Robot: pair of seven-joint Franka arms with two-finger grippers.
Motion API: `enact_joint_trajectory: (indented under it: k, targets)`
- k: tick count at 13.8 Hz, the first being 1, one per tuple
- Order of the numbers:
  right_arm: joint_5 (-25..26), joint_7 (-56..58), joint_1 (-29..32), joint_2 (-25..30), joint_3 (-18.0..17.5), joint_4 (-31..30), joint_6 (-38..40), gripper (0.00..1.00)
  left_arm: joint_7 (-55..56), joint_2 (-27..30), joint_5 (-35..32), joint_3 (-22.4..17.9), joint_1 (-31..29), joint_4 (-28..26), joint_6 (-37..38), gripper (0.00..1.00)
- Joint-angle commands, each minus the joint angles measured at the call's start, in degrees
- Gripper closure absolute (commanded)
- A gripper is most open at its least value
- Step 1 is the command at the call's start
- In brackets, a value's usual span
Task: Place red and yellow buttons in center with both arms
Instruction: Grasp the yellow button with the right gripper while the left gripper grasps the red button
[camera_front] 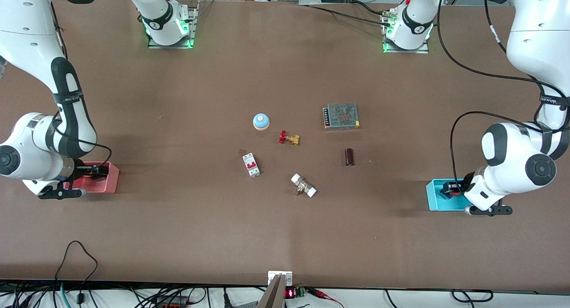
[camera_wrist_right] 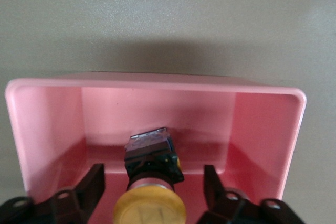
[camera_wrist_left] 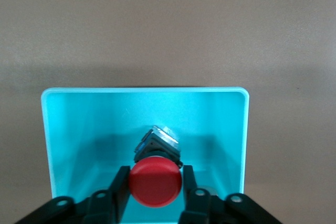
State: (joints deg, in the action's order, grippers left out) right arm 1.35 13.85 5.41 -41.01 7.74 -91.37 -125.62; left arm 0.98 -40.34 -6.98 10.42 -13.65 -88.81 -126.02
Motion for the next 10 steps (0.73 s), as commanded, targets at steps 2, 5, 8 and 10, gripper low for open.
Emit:
enact_joint_trajectory:
  k: [2,5,8,10]
  targets:
    - [-0.3,0.8,0.7,0.0,-0.5,0.7,0.7,0.44,0.8,-0.2,-1.6,-0.1,0.0,1.4,0.3,0.78]
    - [-0.4,1.0,0.7,0.1,-0.7,0.8,1.0,0.67,0.5,1.9,-1.7,0.0,0.2,1.7,1.0,0.85]
    - [-0.3,1.2,0.7,0.6,-0.7,1.0,1.7,0.74,0.5,5.1,-4.3,0.8,0.3,2.4,3.2,0.86]
    - [-0.2,1.7,0.7,4.0,-0.7,1.6,3.2,0.74,0.6,6.6,-5.1,1.1,0.8,3.8,6.6,0.86]
